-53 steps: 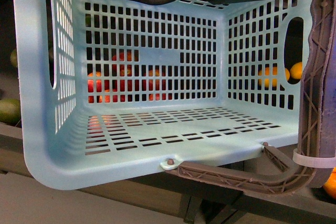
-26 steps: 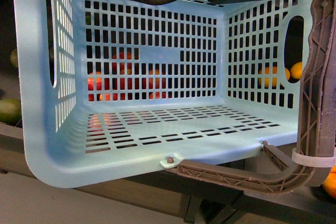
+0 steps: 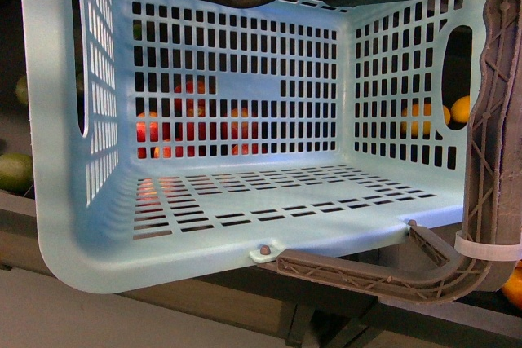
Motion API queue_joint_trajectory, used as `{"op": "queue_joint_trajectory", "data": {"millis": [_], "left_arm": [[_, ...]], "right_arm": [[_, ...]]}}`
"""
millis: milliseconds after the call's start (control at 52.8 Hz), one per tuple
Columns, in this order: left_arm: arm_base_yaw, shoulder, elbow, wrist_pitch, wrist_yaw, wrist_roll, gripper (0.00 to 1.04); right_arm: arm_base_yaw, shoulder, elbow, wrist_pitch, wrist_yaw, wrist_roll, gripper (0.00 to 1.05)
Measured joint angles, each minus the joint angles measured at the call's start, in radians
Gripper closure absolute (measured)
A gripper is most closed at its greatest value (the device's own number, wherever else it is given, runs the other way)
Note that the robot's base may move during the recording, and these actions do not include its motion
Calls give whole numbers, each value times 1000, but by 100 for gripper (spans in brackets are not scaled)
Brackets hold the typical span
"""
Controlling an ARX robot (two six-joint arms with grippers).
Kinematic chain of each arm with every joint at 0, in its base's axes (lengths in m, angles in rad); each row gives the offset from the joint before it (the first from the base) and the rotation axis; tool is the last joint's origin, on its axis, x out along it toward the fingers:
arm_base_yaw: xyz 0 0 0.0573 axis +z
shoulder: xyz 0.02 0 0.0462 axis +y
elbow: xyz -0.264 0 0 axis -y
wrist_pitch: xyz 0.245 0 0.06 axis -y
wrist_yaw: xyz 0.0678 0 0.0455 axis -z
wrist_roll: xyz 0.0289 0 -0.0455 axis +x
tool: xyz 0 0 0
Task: Pick mango and avocado into basket
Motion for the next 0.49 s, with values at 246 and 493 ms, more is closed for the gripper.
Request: {"op": "queue_joint_trajectory", "data": {"millis": [246,493], "left_arm": [[0,0,0,0,0,0,91],[0,0,0,0,-1,0,91]], "right_arm": [[30,44,82,19,-1,44,8],[40,69,125,-37,1,60,8]]}}
